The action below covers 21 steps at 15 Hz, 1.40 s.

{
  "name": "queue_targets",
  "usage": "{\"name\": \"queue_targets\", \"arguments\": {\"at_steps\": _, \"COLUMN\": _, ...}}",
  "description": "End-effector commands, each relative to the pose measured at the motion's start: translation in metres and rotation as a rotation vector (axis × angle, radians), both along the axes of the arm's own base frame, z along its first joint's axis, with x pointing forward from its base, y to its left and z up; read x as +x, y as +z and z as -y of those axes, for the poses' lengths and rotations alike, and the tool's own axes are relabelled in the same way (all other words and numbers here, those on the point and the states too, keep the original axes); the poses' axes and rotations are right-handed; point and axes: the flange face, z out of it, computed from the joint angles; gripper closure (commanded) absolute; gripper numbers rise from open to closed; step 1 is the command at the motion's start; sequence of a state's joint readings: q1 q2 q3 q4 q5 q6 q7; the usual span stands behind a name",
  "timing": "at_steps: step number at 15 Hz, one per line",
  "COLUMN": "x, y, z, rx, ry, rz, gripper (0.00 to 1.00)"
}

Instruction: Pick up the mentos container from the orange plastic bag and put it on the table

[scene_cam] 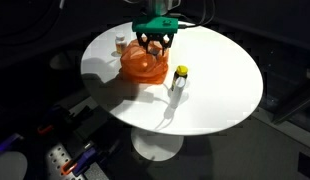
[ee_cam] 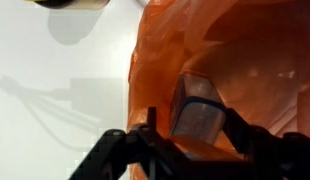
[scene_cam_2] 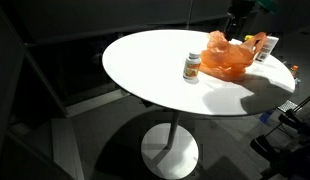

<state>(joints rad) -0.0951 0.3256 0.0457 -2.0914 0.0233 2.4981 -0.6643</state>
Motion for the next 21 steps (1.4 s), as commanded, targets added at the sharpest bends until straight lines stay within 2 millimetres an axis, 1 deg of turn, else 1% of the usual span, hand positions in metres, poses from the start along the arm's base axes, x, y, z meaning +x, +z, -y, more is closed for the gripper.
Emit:
{"name": "queue_targets", "arguments": {"at_steps": 1, "x": -0.006, "y": 0.0, "z": -0.003, "rx": 0.006, "ry": -0.073, "rz": 0.028, "gripper": 0.45}}
{"name": "queue_targets", "arguments": {"at_steps": 2, "x": -0.007, "y": -0.001, "z": -0.004, "rx": 0.008, "ry": -0.094, "rz": 0.026, "gripper": 0.41}}
{"name": "queue_targets", "arguments": {"at_steps": 3, "x": -0.009, "y": -0.001, "z": -0.005, "rx": 0.01, "ry": -0.111, "rz": 0.024, "gripper": 0.46}}
{"name": "queue_targets", "arguments": {"at_steps": 4, "x": -0.01, "y": -0.002, "z": -0.005, "rx": 0.011, "ry": -0.126, "rz": 0.023, "gripper": 0.49}}
{"name": "queue_targets", "arguments": {"at_steps": 6, "x": -0.012, "y": -0.001, "z": -0.006, "rx": 0.01, "ry": -0.155, "rz": 0.026, "gripper": 0.75}}
{"name": "queue_targets", "arguments": {"at_steps": 7, "x": -0.013, "y": 0.0, "z": -0.006, "rx": 0.01, "ry": -0.168, "rz": 0.03, "gripper": 0.81}}
{"name": "queue_targets", "arguments": {"at_steps": 10, "x": -0.021, "y": 0.01, "z": -0.008, "rx": 0.013, "ry": -0.201, "rz": 0.033, "gripper": 0.81}}
{"name": "queue_targets", "arguments": {"at_steps": 14, "x": -0.045, "y": 0.029, "z": -0.009, "rx": 0.014, "ry": -0.243, "rz": -0.012, "gripper": 0.81}}
{"name": "queue_targets", "arguments": {"at_steps": 18, "x": -0.067, "y": 0.044, "z": -0.005, "rx": 0.006, "ry": -0.276, "rz": -0.078, "gripper": 0.81}}
{"name": "queue_targets", "arguments": {"at_steps": 21, "x": -0.074, "y": 0.065, "z": 0.0, "rx": 0.005, "ry": -0.271, "rz": -0.029, "gripper": 0.81}}
